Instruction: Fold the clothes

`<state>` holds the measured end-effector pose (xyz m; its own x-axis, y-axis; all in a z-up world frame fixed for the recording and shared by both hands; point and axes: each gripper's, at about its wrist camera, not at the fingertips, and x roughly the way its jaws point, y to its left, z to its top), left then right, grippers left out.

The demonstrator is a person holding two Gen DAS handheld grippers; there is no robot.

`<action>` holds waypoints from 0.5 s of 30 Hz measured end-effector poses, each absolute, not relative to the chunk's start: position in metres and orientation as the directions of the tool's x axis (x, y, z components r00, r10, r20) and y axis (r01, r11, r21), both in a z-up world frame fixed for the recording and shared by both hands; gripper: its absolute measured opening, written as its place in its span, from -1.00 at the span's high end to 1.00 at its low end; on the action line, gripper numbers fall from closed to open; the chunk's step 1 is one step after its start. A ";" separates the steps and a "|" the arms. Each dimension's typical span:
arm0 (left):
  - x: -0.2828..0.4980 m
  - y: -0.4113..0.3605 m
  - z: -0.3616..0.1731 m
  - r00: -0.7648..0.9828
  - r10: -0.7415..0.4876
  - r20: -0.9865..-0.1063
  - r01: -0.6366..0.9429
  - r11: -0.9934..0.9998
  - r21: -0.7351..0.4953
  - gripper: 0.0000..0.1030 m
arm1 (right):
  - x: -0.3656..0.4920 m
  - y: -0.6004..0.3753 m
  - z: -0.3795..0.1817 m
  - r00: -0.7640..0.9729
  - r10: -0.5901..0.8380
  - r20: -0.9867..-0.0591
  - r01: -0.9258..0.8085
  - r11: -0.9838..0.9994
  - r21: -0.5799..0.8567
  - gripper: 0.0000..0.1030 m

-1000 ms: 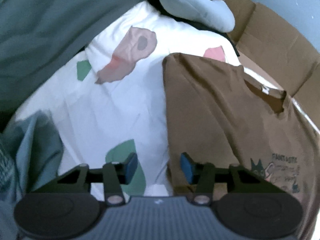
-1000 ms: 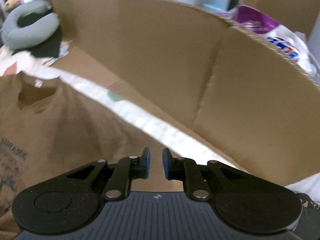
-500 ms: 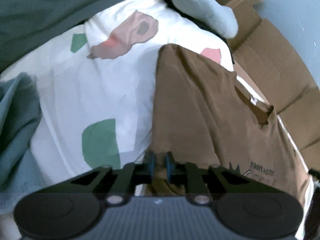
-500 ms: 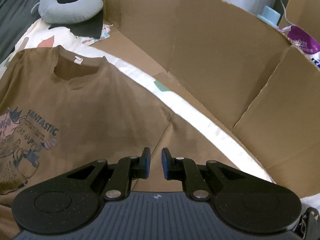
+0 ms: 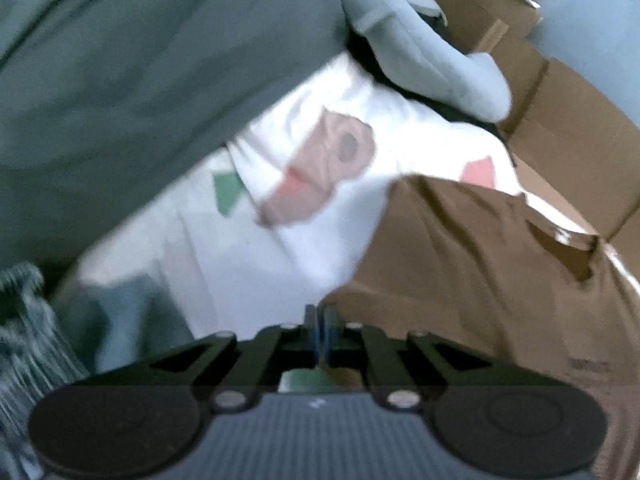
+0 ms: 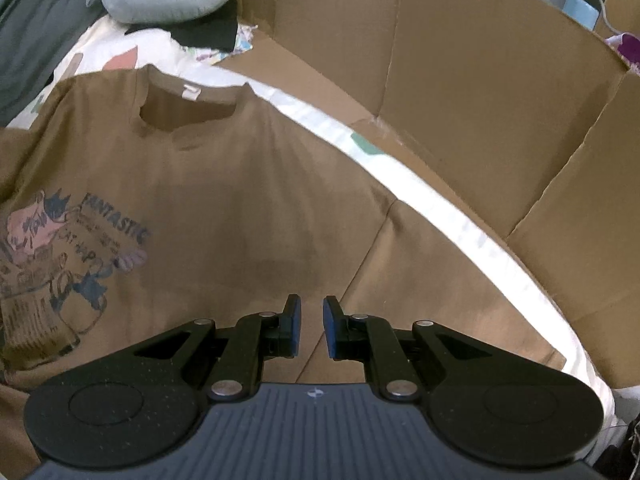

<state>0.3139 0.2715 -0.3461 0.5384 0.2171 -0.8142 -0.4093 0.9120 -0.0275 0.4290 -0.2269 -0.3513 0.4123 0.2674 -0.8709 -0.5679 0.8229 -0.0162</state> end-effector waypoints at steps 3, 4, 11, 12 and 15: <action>0.323 0.286 -0.345 0.526 0.278 -0.804 -0.423 0.905 0.037 0.96 | 0.431 -0.220 -0.356 0.401 0.273 -0.874 -0.576 0.818 -0.009 0.65; 0.326 0.290 -0.346 0.517 0.296 -0.803 -0.428 0.902 0.057 0.96 | 0.432 -0.217 -0.357 0.396 0.279 -0.875 -0.585 0.811 -0.006 0.65; 0.340 0.314 -0.355 0.470 0.373 -0.800 -0.424 0.890 0.166 0.97 | 0.434 -0.195 -0.368 0.368 0.311 -0.876 -0.617 0.786 0.020 0.65; 0.343 0.317 -0.357 0.467 0.381 -0.798 -0.423 0.889 0.177 0.97 | 0.434 -0.194 -0.371 0.367 0.302 -0.880 -0.625 0.781 0.007 0.65; 0.349 0.323 -0.362 0.460 0.399 -0.794 -0.417 0.886 0.203 0.97 | 0.436 -0.194 -0.379 0.365 0.261 -0.894 -0.628 0.777 -0.030 0.65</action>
<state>0.3494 0.3234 -0.3622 0.4596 0.3987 -0.7936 -0.4172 0.8858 0.2034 0.4355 -0.1937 -0.3787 0.3653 0.2608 -0.8936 -0.6285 0.7773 -0.0301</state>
